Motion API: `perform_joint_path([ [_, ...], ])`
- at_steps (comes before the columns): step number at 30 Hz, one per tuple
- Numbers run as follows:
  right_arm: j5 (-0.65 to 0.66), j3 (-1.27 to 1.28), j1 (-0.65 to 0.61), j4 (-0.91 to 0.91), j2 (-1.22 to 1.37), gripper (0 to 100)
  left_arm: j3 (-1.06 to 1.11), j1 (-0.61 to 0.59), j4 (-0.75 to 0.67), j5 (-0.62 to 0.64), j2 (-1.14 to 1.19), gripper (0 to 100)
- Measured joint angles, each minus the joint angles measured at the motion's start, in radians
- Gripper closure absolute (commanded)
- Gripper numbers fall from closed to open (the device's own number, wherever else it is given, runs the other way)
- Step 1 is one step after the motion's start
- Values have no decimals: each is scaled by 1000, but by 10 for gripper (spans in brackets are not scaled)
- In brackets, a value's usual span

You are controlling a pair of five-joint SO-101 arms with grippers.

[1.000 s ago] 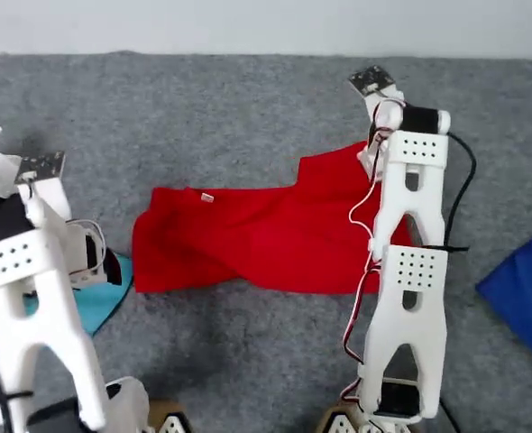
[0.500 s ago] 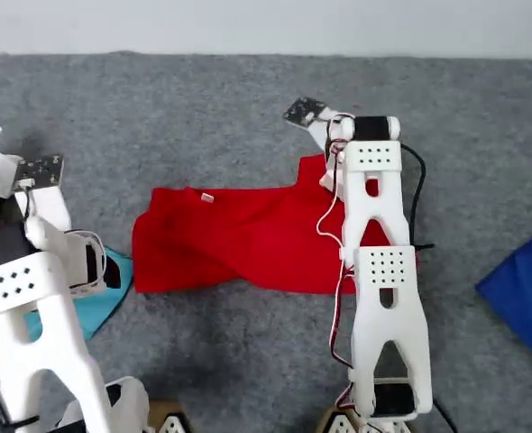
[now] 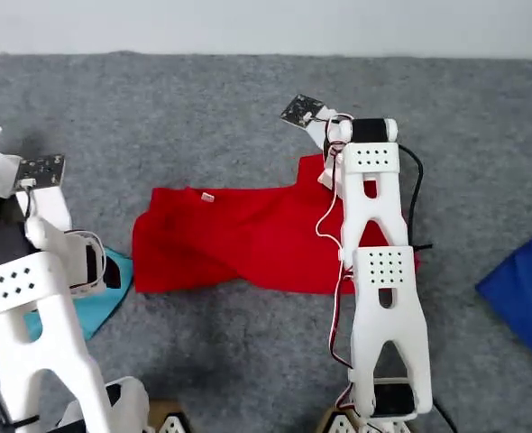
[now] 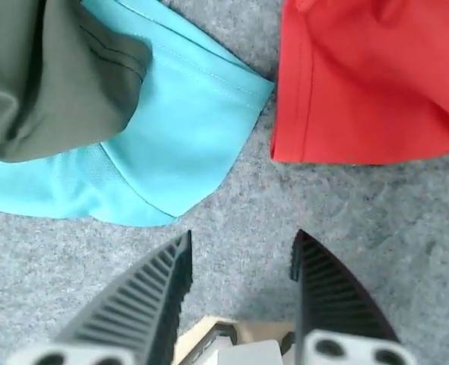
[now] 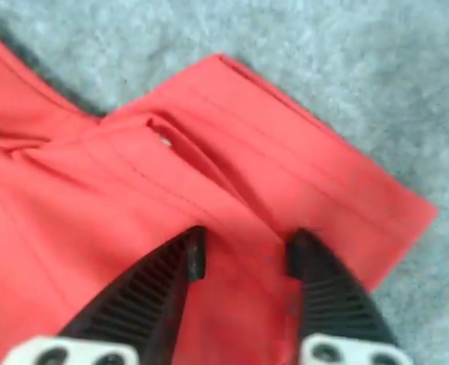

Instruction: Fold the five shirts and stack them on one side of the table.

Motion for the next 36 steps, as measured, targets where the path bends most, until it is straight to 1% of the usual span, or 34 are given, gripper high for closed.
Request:
perform_joint_path([
  [3, 0, 0, 3, 0, 0, 966, 2, 0, 0, 0, 0, 798],
  [6, 0, 0, 6, -2, 0, 991, 2, 0, 0, 0, 0, 798],
  [15, 0, 0, 14, -3, 0, 982, 2, 0, 0, 0, 0, 798],
  [17, 0, 0, 23, -3, 0, 937, 2, 0, 0, 0, 0, 798],
  [21, 0, -12, 34, 31, 0, 802, 8, 0, 0, 0, 0, 798],
  [23, 0, -28, 40, 61, 0, 779, 21, 0, 0, 0, 0, 798],
  [27, 0, -69, 55, 103, 2, 779, 49, 0, 0, 0, 0, 798],
  [34, 0, -80, 60, 104, 2, 780, 49, 0, 0, 0, 0, 798],
  [36, 0, -80, 60, 104, 2, 809, 49, 0, 0, 0, 0, 798],
])
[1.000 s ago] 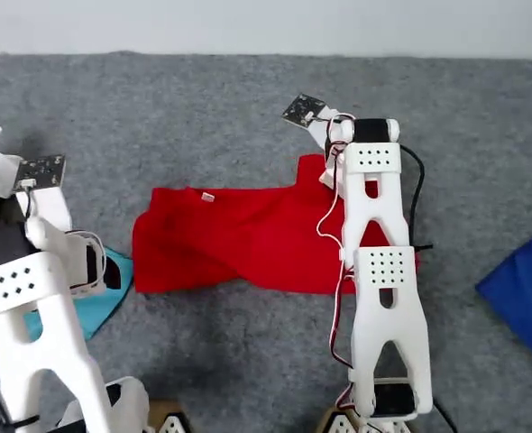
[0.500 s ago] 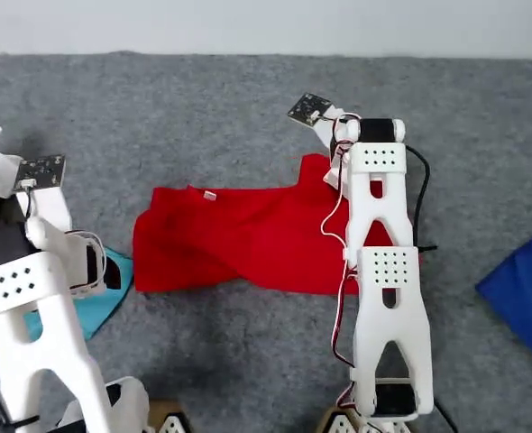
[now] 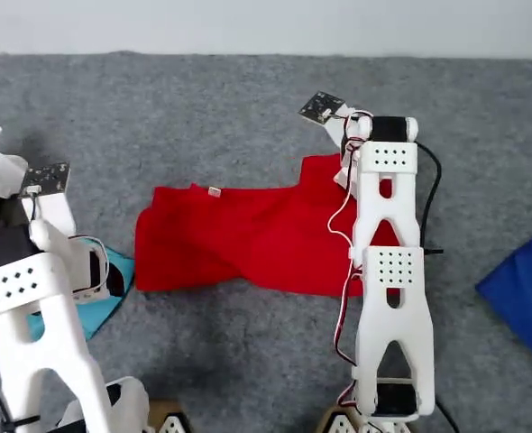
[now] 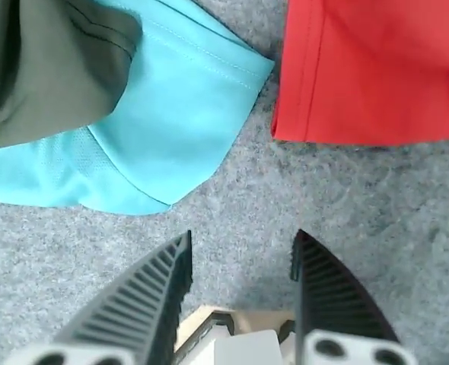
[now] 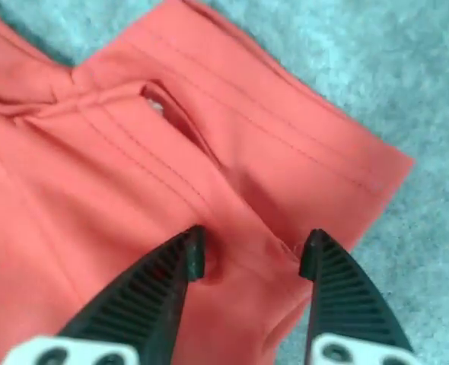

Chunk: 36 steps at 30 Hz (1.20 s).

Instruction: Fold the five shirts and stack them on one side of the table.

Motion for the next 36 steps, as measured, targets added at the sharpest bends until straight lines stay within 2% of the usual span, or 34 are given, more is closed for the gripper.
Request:
perform_joint_path([
  [6, 0, 0, 0, -2, 0, 995, 0, 0, 0, 0, 0, 798],
  [36, -2, -44, 2, -5, -46, 990, 2, 0, 0, 0, 0, 798],
])
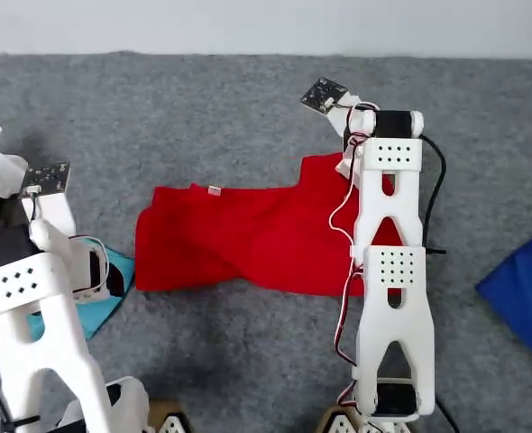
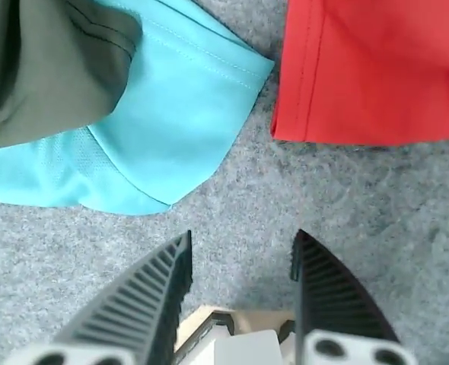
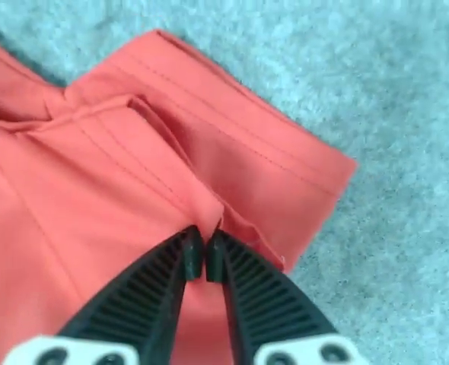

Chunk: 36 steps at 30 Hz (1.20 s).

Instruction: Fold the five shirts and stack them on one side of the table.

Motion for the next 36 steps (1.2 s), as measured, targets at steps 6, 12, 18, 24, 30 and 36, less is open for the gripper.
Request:
perform_joint_path([
  [6, -86, 0, 0, -81, -23, 990, 0, 0, 0, 0, 0, 798],
  [12, -190, 5, 0, -109, -23, 987, 0, 0, 0, 0, 0, 798],
  [18, -269, 64, -2, -135, -29, 787, 0, 0, 0, 0, 0, 798],
  [24, -293, 64, -11, -101, -123, 725, 0, 0, 0, 0, 0, 798],
  [30, -304, 71, -37, 8, -216, 731, 0, 0, 0, 0, 0, 798],
  [36, -351, 216, -8, 9, -311, 731, 0, 0, 0, 0, 0, 798],
])
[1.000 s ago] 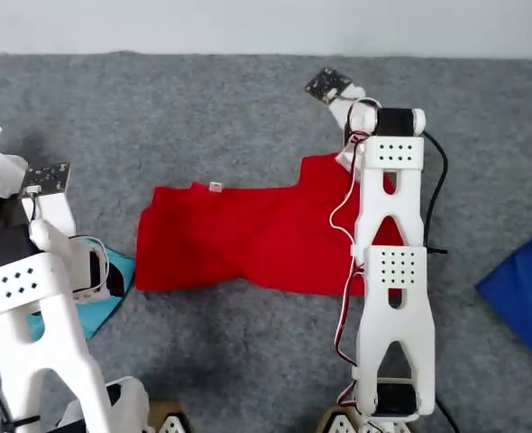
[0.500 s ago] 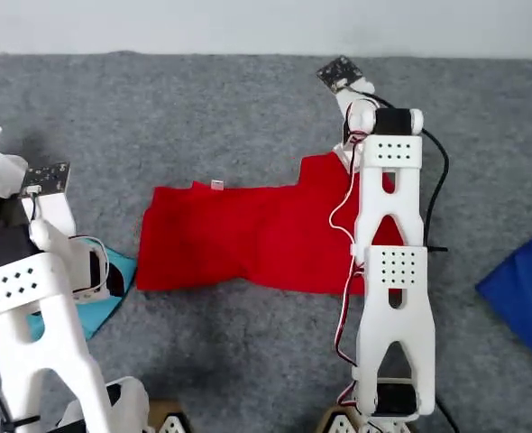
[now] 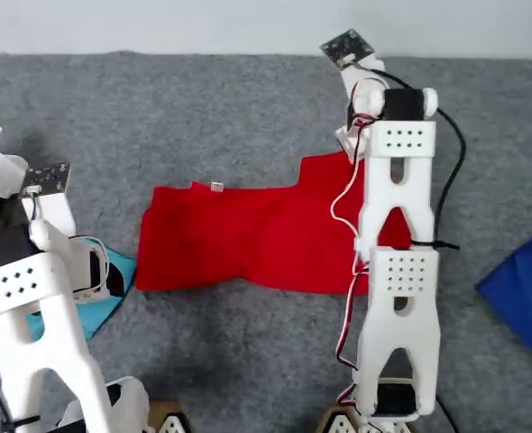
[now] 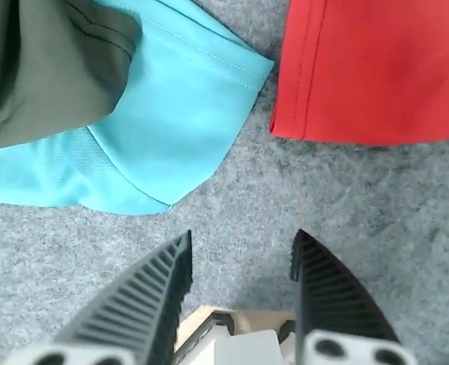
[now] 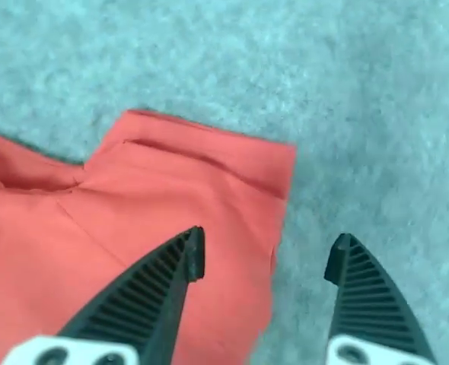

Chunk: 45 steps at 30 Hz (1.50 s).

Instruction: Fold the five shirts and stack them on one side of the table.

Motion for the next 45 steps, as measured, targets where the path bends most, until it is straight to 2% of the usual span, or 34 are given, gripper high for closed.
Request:
perform_joint_path([
  [6, 18, 482, 34, 0, -265, 735, 0, 0, 0, 0, 0, 798],
  [12, 60, 1037, 20, -2, -603, 794, 0, 0, 0, 0, 0, 798],
  [15, 63, 1264, 25, -29, -740, 763, 0, 0, 0, 0, 0, 798],
  [20, 63, 1534, 114, -135, -879, 730, 0, 0, 0, 0, 0, 798],
  [24, 64, 1628, 184, -192, -925, 731, 0, 0, 0, 0, 0, 798],
  [35, 66, 1774, 207, -443, -927, 729, 2, 0, 0, 0, 0, 798],
  [41, 64, 1771, 226, -548, -746, 734, 2, 0, 0, 0, 0, 798],
  [43, 64, 1731, 227, -548, -698, 771, 2, 0, 0, 0, 0, 798],
  [45, 64, 1692, 229, -539, -667, 857, 2, 0, 0, 0, 0, 798],
])
